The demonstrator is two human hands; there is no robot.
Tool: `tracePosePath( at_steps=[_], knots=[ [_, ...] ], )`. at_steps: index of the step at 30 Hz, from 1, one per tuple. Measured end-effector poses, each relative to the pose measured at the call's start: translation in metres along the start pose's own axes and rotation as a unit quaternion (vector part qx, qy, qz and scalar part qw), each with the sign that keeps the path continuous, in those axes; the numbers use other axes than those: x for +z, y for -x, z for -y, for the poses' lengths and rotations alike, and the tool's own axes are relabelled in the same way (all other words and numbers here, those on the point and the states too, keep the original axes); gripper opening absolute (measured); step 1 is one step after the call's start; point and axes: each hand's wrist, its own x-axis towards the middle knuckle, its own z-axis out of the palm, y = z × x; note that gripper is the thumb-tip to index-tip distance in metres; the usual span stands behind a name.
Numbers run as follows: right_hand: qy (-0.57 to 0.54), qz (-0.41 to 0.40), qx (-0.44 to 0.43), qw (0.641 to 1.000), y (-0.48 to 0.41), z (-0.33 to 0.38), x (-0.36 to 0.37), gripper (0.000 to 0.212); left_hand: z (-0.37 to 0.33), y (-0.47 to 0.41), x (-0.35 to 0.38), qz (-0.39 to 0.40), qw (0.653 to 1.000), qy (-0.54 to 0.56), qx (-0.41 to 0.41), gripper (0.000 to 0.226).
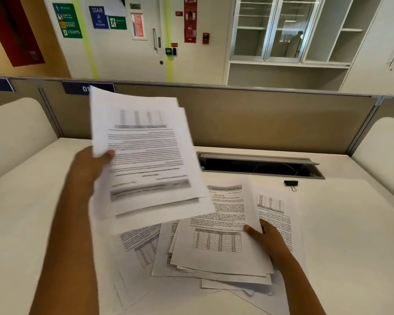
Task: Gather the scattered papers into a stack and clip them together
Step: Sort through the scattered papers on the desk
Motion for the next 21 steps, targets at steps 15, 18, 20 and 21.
tracePosePath(
  at_steps=[15,18,20,21],
  knots=[
    [-0.097,-0.023,0.054,0.994,0.006,0.018,0.002,0.042,0.106,0.067,0.179,0.189,0.929,-0.312,-0.067,0.056],
    [-0.076,0.022,0.045,0.996,0.003,0.018,0.002,0.023,0.112,0.074,0.182,0.234,0.893,-0.381,-0.062,0.078],
    [-0.064,0.036,0.039,0.997,0.001,0.016,0.001,0.016,0.113,0.075,0.183,0.274,0.889,-0.36,-0.068,0.086],
    [-0.069,0.042,0.039,0.996,-0.001,0.014,0.0,0.015,0.112,0.075,0.183,0.286,0.894,-0.338,-0.074,0.087]
  ],
)
